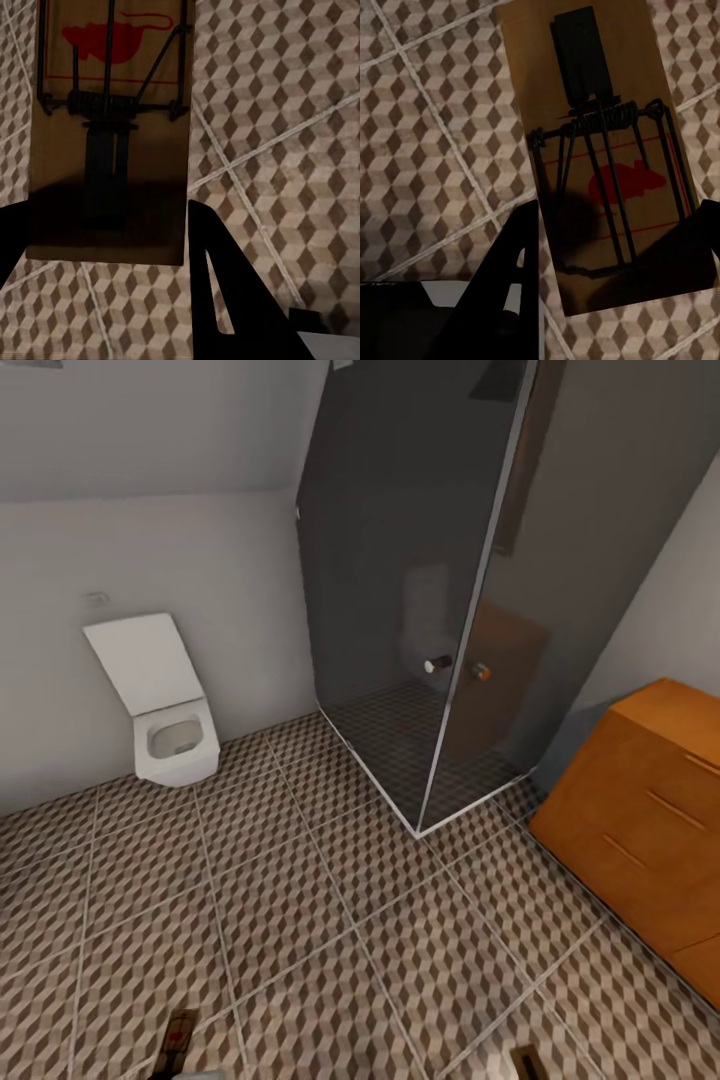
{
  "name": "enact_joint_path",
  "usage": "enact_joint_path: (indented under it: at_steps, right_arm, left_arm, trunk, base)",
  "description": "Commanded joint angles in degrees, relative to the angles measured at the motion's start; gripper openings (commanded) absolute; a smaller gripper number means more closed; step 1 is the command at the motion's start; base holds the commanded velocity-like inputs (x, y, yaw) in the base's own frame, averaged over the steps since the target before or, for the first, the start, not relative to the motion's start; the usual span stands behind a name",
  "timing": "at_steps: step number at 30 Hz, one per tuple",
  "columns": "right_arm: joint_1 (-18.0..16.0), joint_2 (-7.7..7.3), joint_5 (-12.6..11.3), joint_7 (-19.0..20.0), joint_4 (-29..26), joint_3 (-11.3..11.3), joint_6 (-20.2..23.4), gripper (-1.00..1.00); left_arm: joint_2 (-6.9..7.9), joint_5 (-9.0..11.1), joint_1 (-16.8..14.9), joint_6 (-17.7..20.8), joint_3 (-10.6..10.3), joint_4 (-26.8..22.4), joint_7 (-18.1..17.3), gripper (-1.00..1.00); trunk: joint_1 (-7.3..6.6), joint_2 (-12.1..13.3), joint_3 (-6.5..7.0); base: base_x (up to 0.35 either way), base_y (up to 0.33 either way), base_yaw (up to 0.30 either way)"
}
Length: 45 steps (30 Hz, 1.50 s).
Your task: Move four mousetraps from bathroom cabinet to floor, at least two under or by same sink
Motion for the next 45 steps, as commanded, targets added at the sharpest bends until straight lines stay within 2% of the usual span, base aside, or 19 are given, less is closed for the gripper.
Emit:
enact_joint_path:
  at_steps: [1, 45]
  right_arm:
    - [0.0, -0.07, -0.5, -0.2, 0.0, 0.5, -0.2, -1.0]
    - [0.0, -0.07, -0.5, -0.2, 0.1, 0.5, -0.2, -1.0]
  left_arm:
    - [-0.07, -0.1, -0.1, -0.1, -0.5, 0.2, 0.5, -1.0]
    - [-0.11, -0.1, -0.1, -0.1, -0.5, 0.2, 0.5, -1.0]
  trunk:
    - [0.03, -0.1, -0.1]
    - [0.03, -0.1, -1.33]
  base:
    - [0.0, 0.0, 0.205]
    - [0.0, 0.0, 0.225]
